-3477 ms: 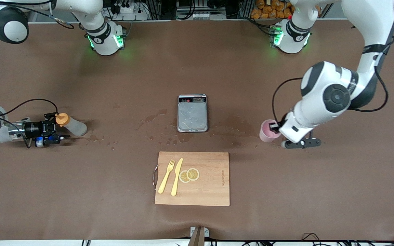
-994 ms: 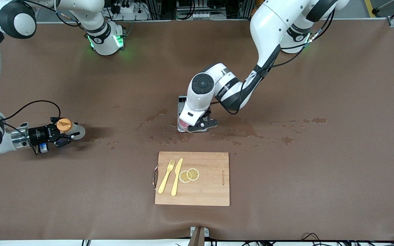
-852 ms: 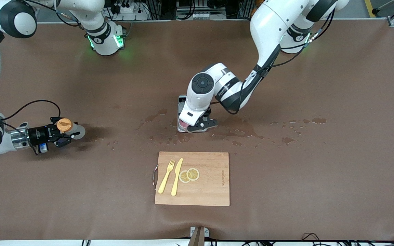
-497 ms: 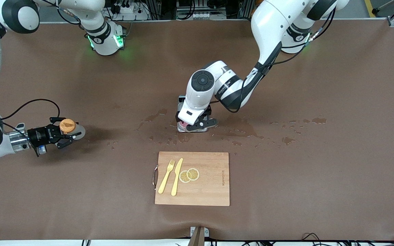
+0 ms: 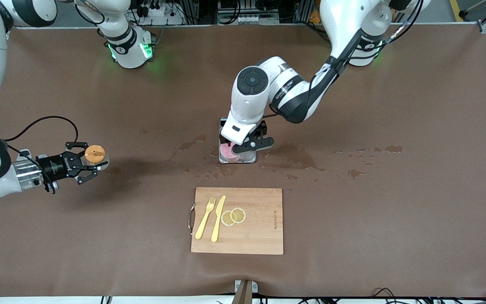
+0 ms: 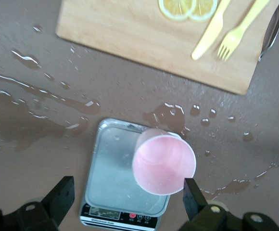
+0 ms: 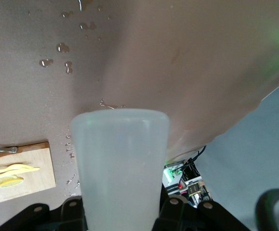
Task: Add sauce to pink cup with both arms
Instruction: 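Withdraw the left gripper while the right gripper carries the bottle toward the cup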
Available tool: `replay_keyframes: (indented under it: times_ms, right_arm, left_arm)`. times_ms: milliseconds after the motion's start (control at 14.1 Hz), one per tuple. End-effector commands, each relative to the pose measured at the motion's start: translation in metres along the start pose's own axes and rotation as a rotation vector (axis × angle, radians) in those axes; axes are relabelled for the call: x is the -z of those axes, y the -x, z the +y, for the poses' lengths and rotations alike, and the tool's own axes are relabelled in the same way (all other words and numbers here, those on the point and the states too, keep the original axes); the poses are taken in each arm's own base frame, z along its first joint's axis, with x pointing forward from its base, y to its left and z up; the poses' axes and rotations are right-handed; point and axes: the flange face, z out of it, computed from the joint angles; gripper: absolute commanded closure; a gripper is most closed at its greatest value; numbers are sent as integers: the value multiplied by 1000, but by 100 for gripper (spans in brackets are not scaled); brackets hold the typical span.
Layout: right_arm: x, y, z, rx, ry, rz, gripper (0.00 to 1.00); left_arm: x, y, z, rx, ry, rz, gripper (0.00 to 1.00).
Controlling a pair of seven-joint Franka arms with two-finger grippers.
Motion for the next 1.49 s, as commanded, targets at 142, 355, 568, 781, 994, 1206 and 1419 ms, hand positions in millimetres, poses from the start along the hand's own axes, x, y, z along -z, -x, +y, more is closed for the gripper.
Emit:
replay_keyframes:
  times_ms: [142,355,568,781,994,1206,1419]
  right_arm:
    - [-12,83,-8,-98,2,115,54]
    - [-34,119,-18,-149,10,160,54]
    - [-45,147,-23,-184,9,240,54]
    - [-73,184,-34,-251,-13,308,55]
    - [-108,219,-44,-304,-44,424,55]
    - [-151,245,-51,-337,-73,548,55]
    - [-208,266,-55,-368,-113,750,56]
  left_arm:
    - [92,-87,-77,17,23,105,0]
    - [120,-135,-141,13,-7,114,0]
    - [148,-174,-198,-3,-9,137,0]
    - [168,-181,-236,-73,-27,89,0]
    - [187,-196,-283,-117,-37,67,0]
    - [216,-185,-311,-189,-80,38,0]
    - [229,-162,-342,-338,-138,-36,0]
